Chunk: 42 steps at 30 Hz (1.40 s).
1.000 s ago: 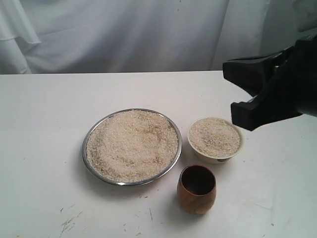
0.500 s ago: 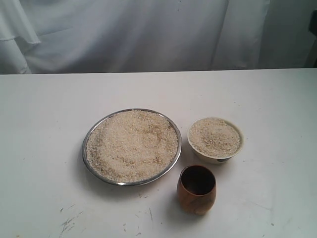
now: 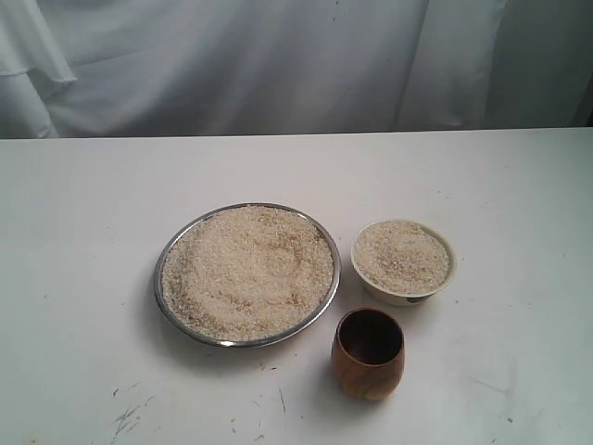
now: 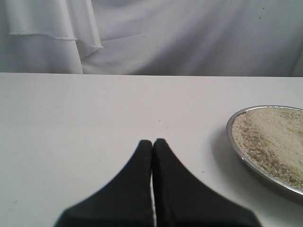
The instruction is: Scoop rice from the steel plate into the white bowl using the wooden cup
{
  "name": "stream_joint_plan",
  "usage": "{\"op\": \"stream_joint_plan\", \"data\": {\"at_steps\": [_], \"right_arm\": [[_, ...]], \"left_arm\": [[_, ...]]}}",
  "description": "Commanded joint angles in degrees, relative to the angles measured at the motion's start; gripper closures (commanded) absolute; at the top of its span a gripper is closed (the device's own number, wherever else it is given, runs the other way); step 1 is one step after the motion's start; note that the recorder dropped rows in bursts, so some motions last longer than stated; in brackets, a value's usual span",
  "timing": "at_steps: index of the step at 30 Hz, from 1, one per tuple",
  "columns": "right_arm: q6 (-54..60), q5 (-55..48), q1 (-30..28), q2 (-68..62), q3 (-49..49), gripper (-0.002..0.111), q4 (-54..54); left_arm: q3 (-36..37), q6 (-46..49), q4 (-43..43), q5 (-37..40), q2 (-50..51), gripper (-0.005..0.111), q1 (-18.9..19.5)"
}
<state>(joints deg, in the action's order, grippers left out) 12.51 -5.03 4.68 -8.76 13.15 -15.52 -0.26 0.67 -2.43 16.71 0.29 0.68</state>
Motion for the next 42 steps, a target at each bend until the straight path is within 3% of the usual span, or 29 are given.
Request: {"op": "stream_joint_plan", "data": {"at_steps": [1,6,15,26,42], "right_arm": [[-4.73,-0.42,-0.28,0.82,-2.45,0.108,3.09],[-20.54,-0.85,-0.28,3.71,-7.17,0.108,15.88],[-19.55,-0.74,-0.28,8.76,-13.15,0.108,16.13],[-18.36,-14.42,-0.28,8.76,-13.15,0.108,19.04],[-18.33,-14.79,-0.28,8.76,-13.15,0.108,19.00]], "left_arm": [[0.26,-0.18,-0.04,-0.36,-0.29,0.107,-0.09],[0.26,-0.18,-0.04,-0.36,-0.29,0.107,-0.09],[0.26,-0.18,-0.04,-0.36,-0.29,0.107,-0.09],[0.26,-0.18,-0.04,-0.36,-0.29,0.107,-0.09],[0.26,-0.18,-0.04,-0.36,-0.29,0.107,-0.09]]}}
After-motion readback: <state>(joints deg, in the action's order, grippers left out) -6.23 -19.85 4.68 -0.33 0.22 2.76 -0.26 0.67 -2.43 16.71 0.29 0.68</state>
